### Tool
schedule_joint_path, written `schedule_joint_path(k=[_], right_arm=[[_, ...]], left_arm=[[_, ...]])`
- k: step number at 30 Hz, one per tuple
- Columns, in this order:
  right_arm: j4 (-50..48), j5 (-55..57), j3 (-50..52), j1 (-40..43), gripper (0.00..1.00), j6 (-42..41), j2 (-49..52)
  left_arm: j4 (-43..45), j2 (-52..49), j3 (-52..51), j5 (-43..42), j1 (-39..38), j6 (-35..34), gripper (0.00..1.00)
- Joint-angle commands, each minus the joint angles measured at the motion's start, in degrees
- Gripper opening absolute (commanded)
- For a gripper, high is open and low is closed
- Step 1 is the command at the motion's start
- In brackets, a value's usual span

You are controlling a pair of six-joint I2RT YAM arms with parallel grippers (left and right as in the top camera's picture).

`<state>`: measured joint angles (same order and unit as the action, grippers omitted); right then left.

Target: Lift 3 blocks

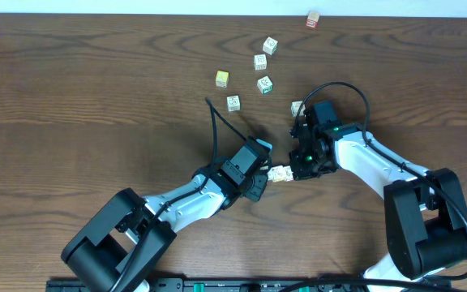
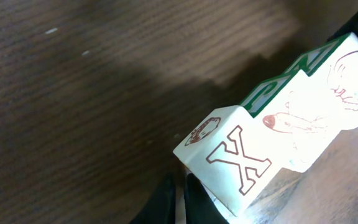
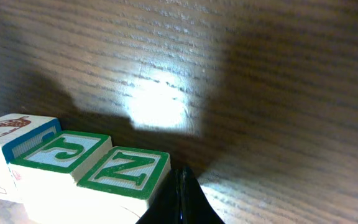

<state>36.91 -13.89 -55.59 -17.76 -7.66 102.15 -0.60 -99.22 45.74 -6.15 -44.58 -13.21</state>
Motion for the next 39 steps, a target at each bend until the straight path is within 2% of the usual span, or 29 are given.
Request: schedule_joint_path(k=[1, 9, 14, 19, 25, 32, 35, 39], right_arm=[[1.16, -2.27, 1.14, -0.79, 0.01, -3.43, 1.27], [1.75, -2.25, 1.14, -0.79, 0.01, -10.6, 1.27], [2.23, -2.08, 1.14, -0.76, 0.01, -12.07, 1.27], [3.34, 0.7, 1.14, -0.76, 0.01, -14.05, 1.27], [3.56, 2.99, 1.14, -0.74, 0.01, -14.21, 1.27], [3.65, 10.73, 1.14, -0.61, 0.01, -14.21, 1.27], [3.13, 11.06, 1.14, -0.55, 0.01, -14.19, 1.27], [2.6, 11.06, 1.14, -0.55, 0.01, -14.19, 1.27]], left_arm=[[0.24, -0.46, 0.46, -2.38, -0.17, 3.61, 0.09], [0.26, -0.46, 0.46, -0.83, -0.17, 3.58, 0.12], [0.24, -0.46, 0.46, -0.2, -0.17, 4.52, 0.12], [0.24, -0.46, 0.46, 4.39, -0.17, 4.61, 0.14], [0.24, -0.46, 0.46, 6.93, -0.17, 4.59, 0.15], [0.22, -0.46, 0.46, 8.79, 0.04, 4.44, 0.15], [0.35, -0.44, 0.48, 11.45, 0.87, 3.15, 0.16], [0.96, -0.44, 0.48, 10.75, 3.52, 1.92, 0.16]])
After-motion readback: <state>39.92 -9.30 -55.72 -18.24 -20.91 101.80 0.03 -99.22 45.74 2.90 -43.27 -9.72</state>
